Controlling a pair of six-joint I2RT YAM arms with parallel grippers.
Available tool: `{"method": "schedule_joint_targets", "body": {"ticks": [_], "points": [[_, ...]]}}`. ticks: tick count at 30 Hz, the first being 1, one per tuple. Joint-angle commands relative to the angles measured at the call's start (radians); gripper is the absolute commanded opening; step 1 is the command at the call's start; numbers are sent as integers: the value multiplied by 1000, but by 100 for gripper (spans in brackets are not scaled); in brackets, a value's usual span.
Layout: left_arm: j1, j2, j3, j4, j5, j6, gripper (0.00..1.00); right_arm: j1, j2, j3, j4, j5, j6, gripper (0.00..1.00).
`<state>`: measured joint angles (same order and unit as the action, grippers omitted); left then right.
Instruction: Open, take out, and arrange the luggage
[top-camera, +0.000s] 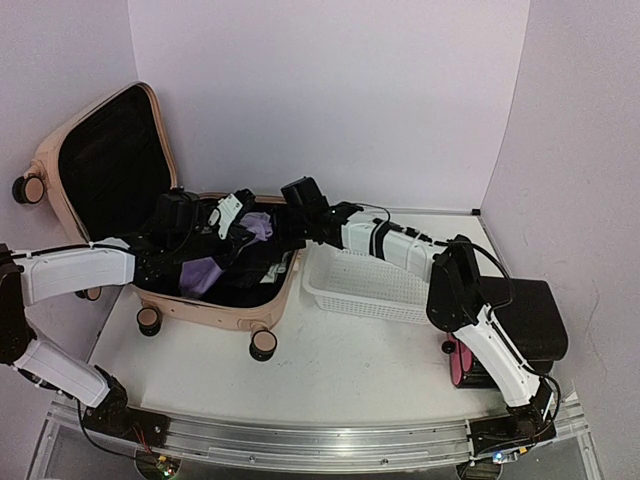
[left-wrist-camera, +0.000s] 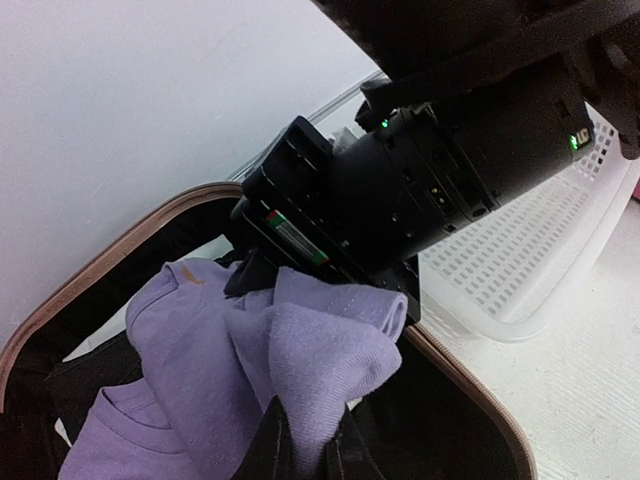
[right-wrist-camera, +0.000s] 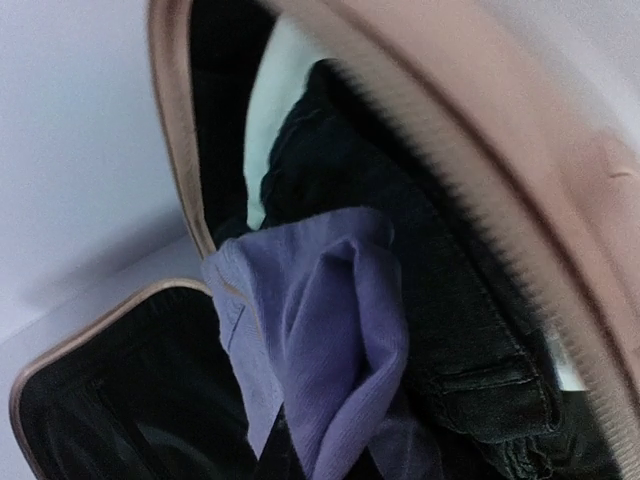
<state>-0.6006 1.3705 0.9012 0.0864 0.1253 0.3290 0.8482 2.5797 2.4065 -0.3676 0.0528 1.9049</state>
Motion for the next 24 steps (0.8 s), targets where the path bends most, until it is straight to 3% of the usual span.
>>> {"method": "schedule_joint_targets", "body": {"ticks": [1, 7, 10, 13, 16, 24], "points": [[1, -103, -36, 73, 78, -67, 0, -47, -45, 30, 132, -17, -321, 0], [0, -98, -85, 75, 253, -228, 4, -82, -158, -147, 257, -151, -660, 0], [-1, -57, -76, 74, 371, -314, 15, -83, -208, -207, 271, -194, -814, 0], [-1, -49, -83, 74, 460, -384, 40, -89, -262, -284, 284, -234, -925, 0], [-1, -84, -110, 73, 518, -415, 57, -99, -315, -339, 285, -246, -1023, 0], [1, -319, -223, 54, 475, -451, 72, -139, -471, -518, 270, -204, -1145, 0]]}}
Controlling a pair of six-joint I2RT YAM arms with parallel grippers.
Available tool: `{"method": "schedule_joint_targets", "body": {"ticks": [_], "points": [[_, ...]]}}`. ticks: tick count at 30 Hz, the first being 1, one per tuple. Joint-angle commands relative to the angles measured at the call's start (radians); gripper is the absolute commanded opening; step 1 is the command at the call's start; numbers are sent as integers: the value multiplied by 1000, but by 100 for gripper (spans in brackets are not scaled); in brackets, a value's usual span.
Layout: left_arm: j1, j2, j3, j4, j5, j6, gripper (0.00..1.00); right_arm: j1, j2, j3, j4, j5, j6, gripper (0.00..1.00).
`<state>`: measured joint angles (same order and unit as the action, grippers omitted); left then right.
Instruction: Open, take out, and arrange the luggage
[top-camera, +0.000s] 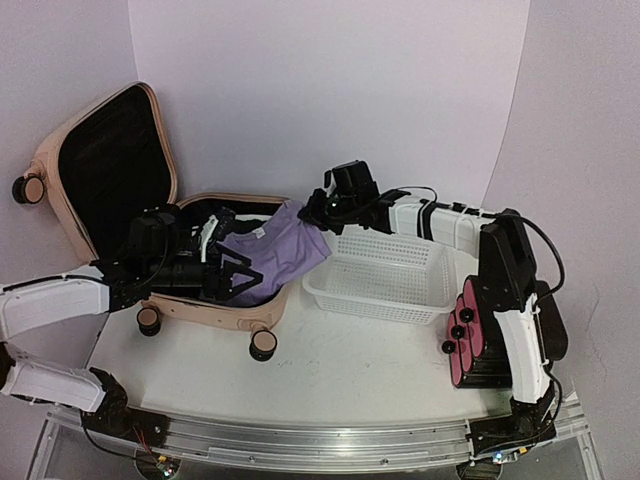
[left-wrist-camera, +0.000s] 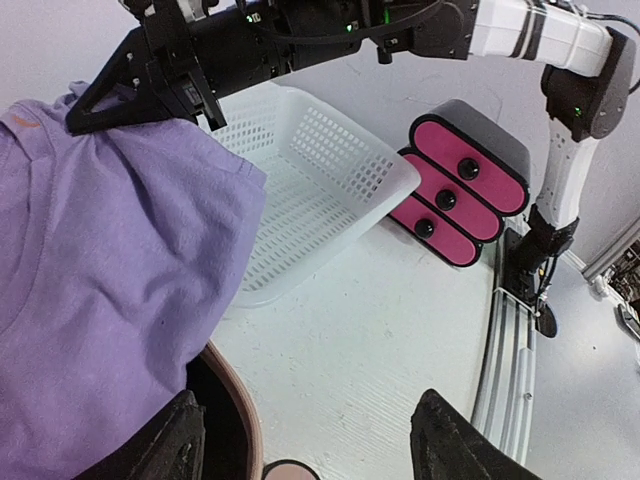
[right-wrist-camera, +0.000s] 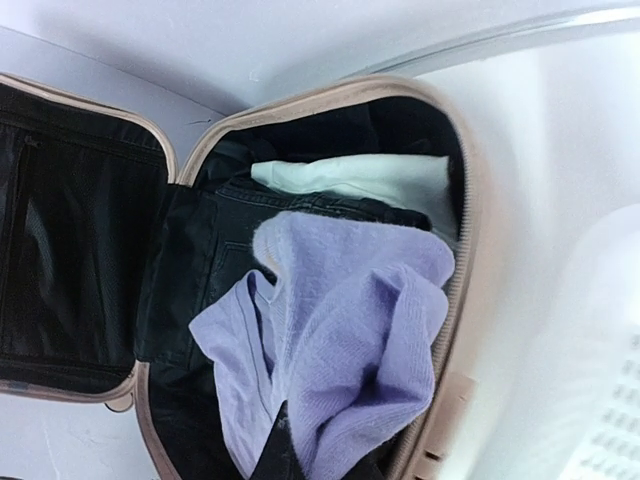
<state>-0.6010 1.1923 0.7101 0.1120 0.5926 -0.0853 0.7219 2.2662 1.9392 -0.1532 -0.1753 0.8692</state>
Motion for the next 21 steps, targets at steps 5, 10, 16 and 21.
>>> {"method": "schedule_joint_targets", "body": {"ticks": [5, 10, 16, 21], "points": [[1, -254, -58, -26, -50, -35, 74, -13, -261, -186, 44, 160, -120, 0], [1, -276, -49, -56, -52, -36, 74, -13, -375, -355, 41, 336, -143, 0], [1, -251, -25, -65, -39, -45, 74, -19, -477, -485, 56, 479, -184, 0], [1, -229, -9, -66, -23, -59, 74, -66, -514, -571, 84, 501, -178, 0]]}}
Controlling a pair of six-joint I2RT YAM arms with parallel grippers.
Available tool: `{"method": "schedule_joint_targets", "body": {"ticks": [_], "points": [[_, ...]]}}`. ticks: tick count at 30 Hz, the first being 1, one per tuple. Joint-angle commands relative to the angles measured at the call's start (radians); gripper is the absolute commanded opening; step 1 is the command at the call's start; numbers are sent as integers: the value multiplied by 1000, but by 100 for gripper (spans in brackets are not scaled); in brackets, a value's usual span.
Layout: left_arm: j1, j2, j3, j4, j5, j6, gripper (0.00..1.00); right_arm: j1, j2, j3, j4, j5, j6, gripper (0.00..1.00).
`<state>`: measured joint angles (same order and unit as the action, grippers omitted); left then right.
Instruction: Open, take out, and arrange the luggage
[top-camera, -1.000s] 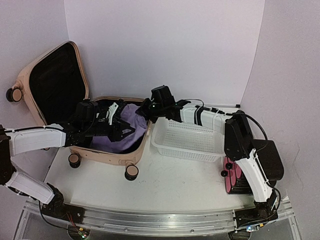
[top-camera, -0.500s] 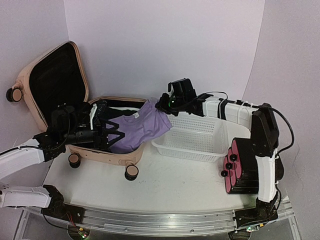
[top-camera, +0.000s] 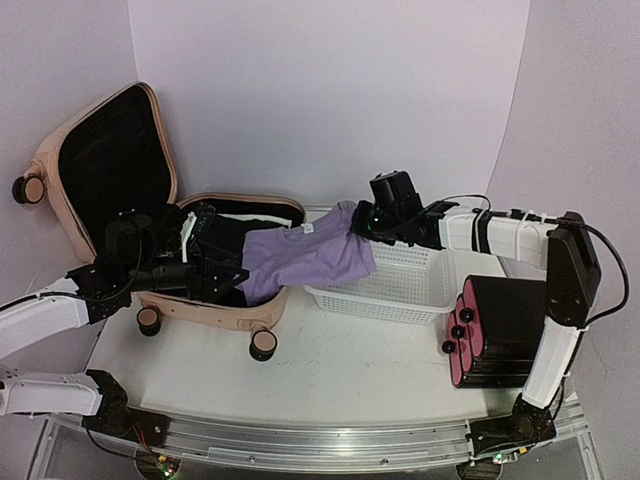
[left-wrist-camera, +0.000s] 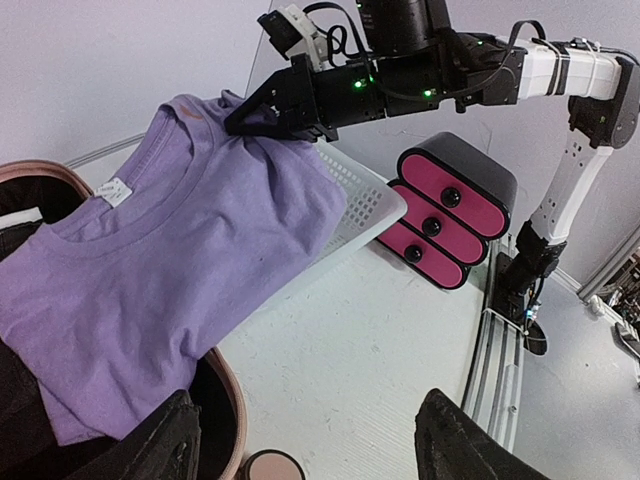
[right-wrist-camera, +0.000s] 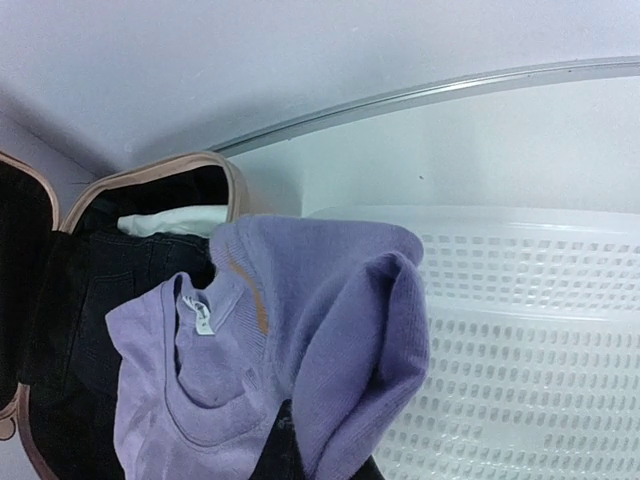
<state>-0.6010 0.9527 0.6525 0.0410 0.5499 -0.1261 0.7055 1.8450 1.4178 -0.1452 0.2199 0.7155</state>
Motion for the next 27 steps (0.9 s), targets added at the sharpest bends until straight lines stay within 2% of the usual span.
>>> {"method": "schedule_joint_targets", "body": {"ticks": [1, 10, 16, 27], "points": [[1, 12, 48, 5, 21, -22, 74, -58, -103, -79, 101, 114, -23, 0], [1, 0, 43, 4, 31, -32, 74, -112, -151, -228, 205, 153, -34, 0], [1, -6, 35, 1, 32, -34, 74, -121, -207, -234, 74, 180, -63, 0], [1, 8, 50, -1, 47, -39, 74, -192, -289, -363, 39, 155, -80, 0]]}}
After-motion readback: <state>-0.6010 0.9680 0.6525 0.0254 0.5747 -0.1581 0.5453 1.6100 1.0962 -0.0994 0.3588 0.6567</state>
